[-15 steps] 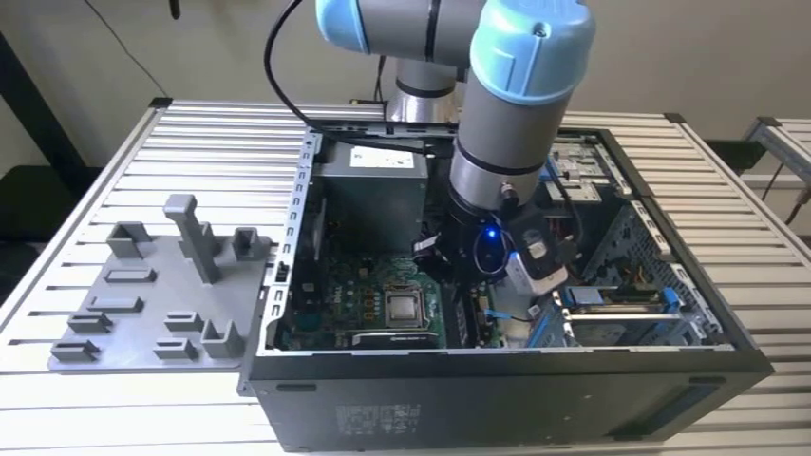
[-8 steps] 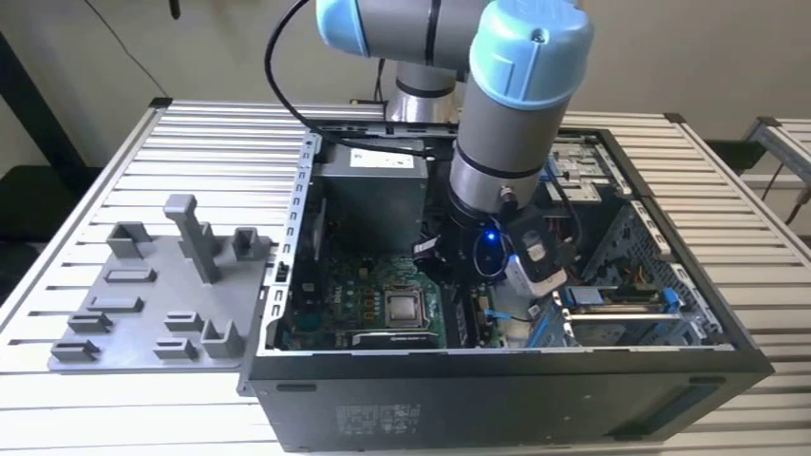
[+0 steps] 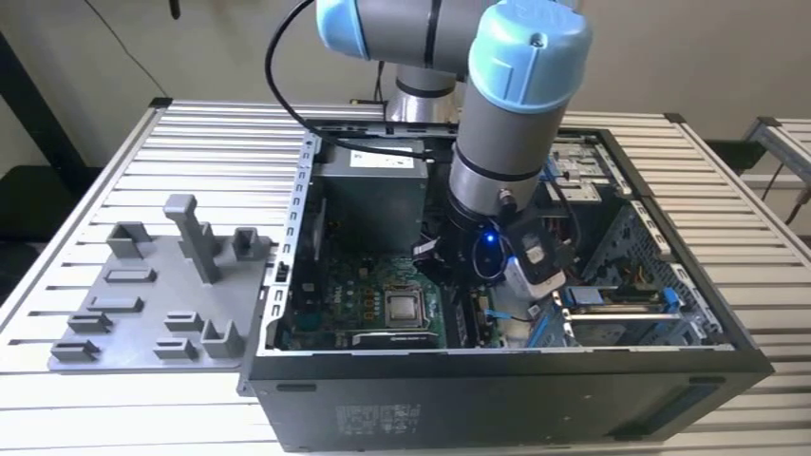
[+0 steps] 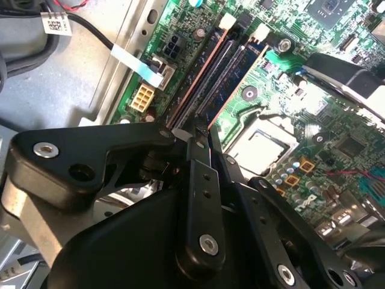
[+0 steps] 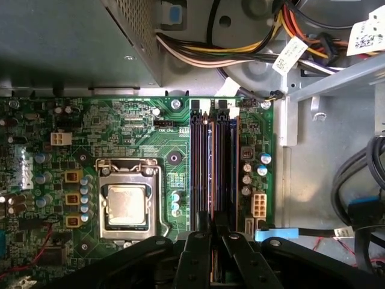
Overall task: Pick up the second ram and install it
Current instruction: 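Insert the second ram into the second slot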
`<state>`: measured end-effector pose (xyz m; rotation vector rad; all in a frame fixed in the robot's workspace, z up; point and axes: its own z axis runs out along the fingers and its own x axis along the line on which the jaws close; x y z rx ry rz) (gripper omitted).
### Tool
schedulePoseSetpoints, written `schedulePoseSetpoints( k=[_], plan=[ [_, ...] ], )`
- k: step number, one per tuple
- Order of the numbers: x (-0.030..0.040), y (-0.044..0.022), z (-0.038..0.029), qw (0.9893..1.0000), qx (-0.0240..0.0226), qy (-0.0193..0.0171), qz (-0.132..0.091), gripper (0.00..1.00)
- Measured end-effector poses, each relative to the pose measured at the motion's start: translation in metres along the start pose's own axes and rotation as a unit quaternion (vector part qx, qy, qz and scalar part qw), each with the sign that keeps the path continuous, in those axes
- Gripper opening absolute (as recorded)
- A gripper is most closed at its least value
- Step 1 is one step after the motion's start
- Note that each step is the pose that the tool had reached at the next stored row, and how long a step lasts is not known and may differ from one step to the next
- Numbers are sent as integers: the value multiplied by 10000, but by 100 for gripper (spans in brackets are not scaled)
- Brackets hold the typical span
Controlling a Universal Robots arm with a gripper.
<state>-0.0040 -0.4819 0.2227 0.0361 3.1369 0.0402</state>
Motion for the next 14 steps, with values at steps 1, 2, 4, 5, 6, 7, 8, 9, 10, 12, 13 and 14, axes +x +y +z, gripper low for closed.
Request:
schedulePoseSetpoints(
  k=[1, 2, 4, 5, 6, 7, 8, 9, 10, 12, 13, 14],
  plan=[
    [3, 0, 1, 10000, 1, 0, 0, 14],
    [6, 0, 2, 10000, 1, 0, 0, 14],
    [14, 0, 5, 10000, 0, 0, 0, 14],
    [16, 0, 6, 10000, 0, 0, 0, 14],
    [17, 1, 7, 10000, 0, 0, -1, 14],
    [19, 2, 7, 10000, -1, 0, -1, 14],
    [20, 3, 7, 10000, 0, 0, -1, 14],
    [21, 5, 6, 10000, 1, 0, 0, 14],
    [21, 7, 7, 10000, 0, 0, 0, 14],
    [22, 14, 6, 10000, 0, 0, 0, 14],
    [22, 19, 7, 10000, -1, -1, 0, 14],
    [22, 24, 7, 10000, -1, 0, 0, 14]
  ],
)
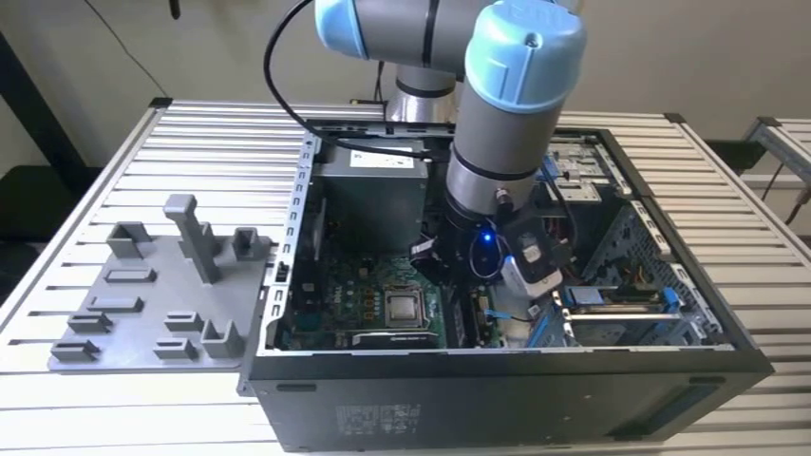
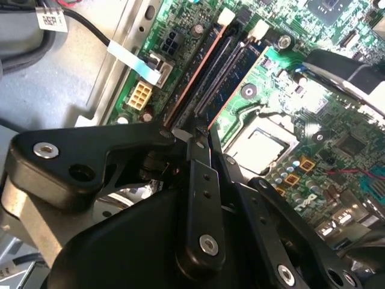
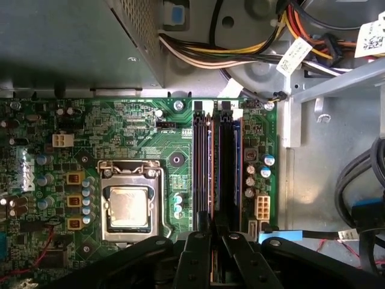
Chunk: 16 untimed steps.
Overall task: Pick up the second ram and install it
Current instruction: 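Insert the second ram into the second slot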
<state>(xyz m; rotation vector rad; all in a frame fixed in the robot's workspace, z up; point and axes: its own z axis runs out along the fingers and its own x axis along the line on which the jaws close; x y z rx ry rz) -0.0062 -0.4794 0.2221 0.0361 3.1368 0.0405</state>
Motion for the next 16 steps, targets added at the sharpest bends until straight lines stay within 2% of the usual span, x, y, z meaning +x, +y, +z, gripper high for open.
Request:
schedulePoseSetpoints(
  k=[9, 16],
  plan=[
    [8, 26, 4, 10000, -11, 0, 0, 14],
    [9, 39, 37, 10000, -14, 1, 0, 14]
  ],
)
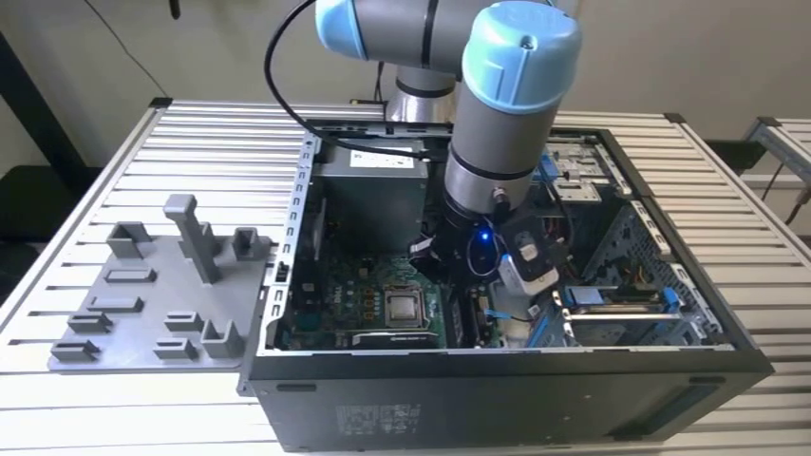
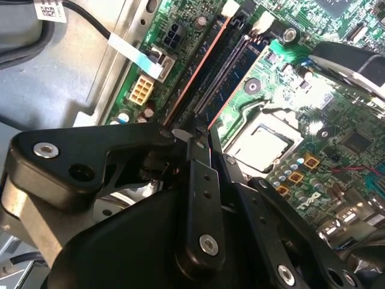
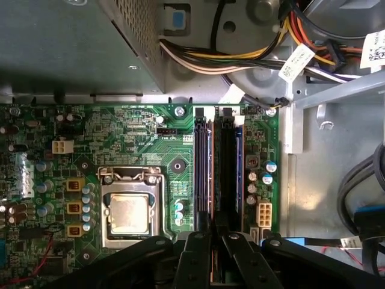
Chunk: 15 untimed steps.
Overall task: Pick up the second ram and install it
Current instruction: 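Insert the second ram into the second slot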
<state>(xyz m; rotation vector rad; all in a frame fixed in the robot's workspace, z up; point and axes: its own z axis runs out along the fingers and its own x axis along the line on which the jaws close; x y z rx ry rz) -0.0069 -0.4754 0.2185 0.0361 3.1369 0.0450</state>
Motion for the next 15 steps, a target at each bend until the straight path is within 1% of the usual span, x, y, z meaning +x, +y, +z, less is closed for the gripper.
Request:
schedulePoseSetpoints(
  k=[8, 15],
  plan=[
    [0, -10, 10, 10000, 1, -1, 0, 14],
    [0, -24, 1, 10000, 5, 0, 0, 14]
  ],
)
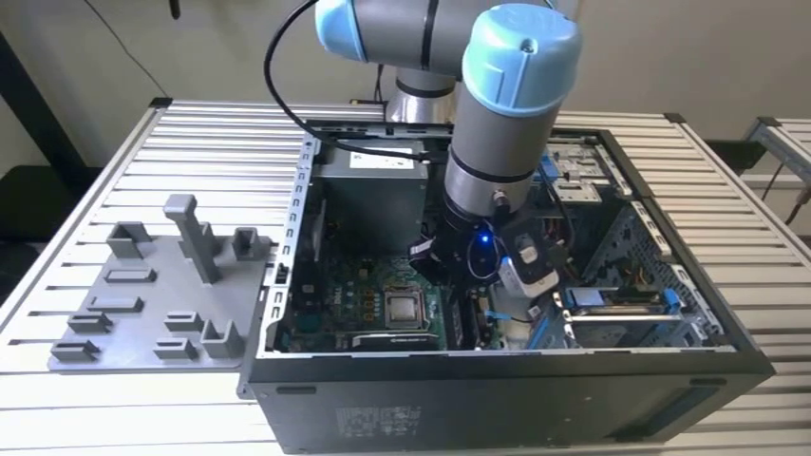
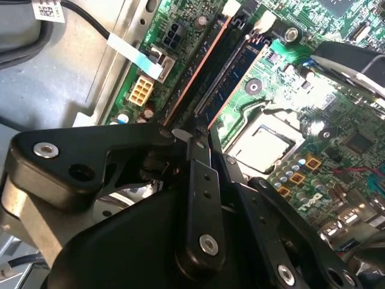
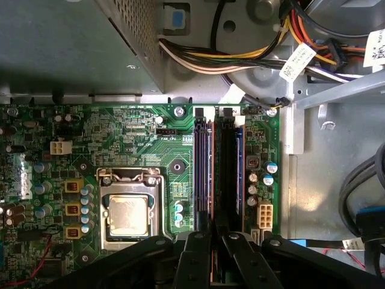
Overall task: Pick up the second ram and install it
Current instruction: 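Insert the second ram into the second slot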
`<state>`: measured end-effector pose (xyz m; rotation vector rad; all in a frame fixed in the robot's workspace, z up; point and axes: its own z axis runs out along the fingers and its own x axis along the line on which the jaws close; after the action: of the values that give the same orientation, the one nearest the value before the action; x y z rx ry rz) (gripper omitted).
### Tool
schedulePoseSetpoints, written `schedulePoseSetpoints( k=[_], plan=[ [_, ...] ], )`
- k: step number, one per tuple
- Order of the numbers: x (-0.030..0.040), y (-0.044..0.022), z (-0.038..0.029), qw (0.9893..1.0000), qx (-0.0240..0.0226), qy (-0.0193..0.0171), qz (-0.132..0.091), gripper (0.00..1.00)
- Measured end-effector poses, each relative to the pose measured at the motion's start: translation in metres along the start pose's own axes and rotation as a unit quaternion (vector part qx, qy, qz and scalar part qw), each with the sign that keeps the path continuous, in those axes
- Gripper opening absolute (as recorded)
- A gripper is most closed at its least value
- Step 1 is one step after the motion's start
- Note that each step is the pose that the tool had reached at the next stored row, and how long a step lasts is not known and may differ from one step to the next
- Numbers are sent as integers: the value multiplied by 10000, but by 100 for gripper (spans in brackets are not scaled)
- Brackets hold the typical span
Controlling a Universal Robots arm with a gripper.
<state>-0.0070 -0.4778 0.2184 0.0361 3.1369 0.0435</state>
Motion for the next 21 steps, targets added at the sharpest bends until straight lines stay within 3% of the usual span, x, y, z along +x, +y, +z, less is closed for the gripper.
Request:
schedulePoseSetpoints(
  k=[10, 14, 21],
  plan=[
    [0, 1, -36, 10000, 0, 0, 0, 14],
    [0, 3, -87, 10000, 1, 0, 0, 14],
    [-3, -27, -85, 10000, -1, 0, 0, 14]
  ],
)
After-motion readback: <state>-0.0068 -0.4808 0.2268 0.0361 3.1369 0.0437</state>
